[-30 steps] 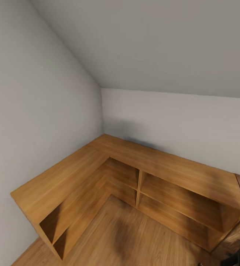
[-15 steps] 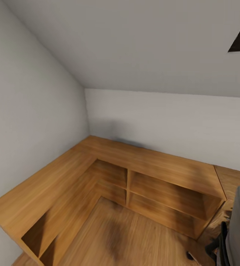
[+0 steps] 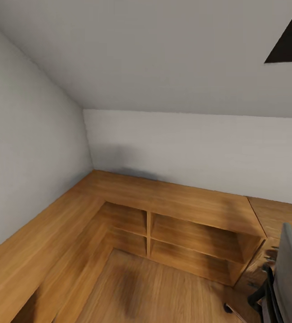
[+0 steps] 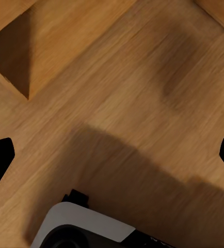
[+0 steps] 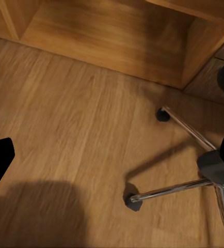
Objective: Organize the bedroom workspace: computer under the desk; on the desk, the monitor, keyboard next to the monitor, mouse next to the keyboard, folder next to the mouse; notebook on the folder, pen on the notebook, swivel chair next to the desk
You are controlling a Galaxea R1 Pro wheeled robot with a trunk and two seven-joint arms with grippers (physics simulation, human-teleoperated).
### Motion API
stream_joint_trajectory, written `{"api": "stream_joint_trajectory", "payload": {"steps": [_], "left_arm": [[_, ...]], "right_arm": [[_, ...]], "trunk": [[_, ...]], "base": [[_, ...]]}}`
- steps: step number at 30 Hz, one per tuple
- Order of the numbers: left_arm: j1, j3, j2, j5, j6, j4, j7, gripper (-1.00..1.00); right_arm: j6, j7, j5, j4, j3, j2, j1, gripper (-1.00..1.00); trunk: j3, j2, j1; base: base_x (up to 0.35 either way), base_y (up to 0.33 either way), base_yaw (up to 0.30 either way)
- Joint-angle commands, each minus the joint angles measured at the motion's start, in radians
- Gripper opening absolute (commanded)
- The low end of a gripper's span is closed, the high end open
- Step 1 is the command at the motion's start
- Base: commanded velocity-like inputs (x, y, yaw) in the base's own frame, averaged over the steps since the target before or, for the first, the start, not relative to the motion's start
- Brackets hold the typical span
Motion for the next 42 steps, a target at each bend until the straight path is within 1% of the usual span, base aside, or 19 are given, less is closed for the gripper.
{"api": "stream_joint_trajectory", "payload": {"steps": [1,8,21,29,37,42], "left_arm": [[-0.001,-0.007,0.001,0.010,-0.004,0.000,0.000,1.00],[-0.001,-0.007,0.001,0.010,-0.005,0.000,0.000,1.00],[-0.001,-0.007,0.001,0.010,-0.005,0.000,0.000,1.00],[-0.001,-0.007,0.001,0.010,-0.005,0.000,0.000,1.00],[-0.001,-0.007,0.001,0.010,-0.005,0.000,0.000,1.00],[-0.001,-0.007,0.001,0.010,-0.005,0.000,0.000,1.00]], "right_arm": [[-0.003,-0.008,0.001,0.002,0.009,0.000,-0.001,1.00],[-0.003,-0.008,0.001,0.002,0.009,0.000,-0.001,1.00],[-0.003,-0.008,0.001,0.002,0.009,0.000,-0.001,1.00],[-0.004,-0.008,0.001,0.002,0.009,0.002,-0.001,1.00],[-0.004,-0.008,0.001,0.002,0.009,0.002,-0.001,1.00],[-0.004,-0.008,0.001,0.002,0.009,0.002,-0.001,1.00]], "trunk": [[-0.002,-0.001,0.001],[-0.002,-0.001,0.001],[-0.002,-0.001,0.001],[-0.002,-0.001,0.001],[-0.001,-0.001,0.001],[0.001,-0.001,0.001]], "base": [[0.194,0.153,-0.263],[0.093,0.069,-0.263],[0.013,0.009,-0.252],[0.009,0.034,-0.075],[0.080,0.215,-0.016],[0.080,0.159,-0.102]]}}
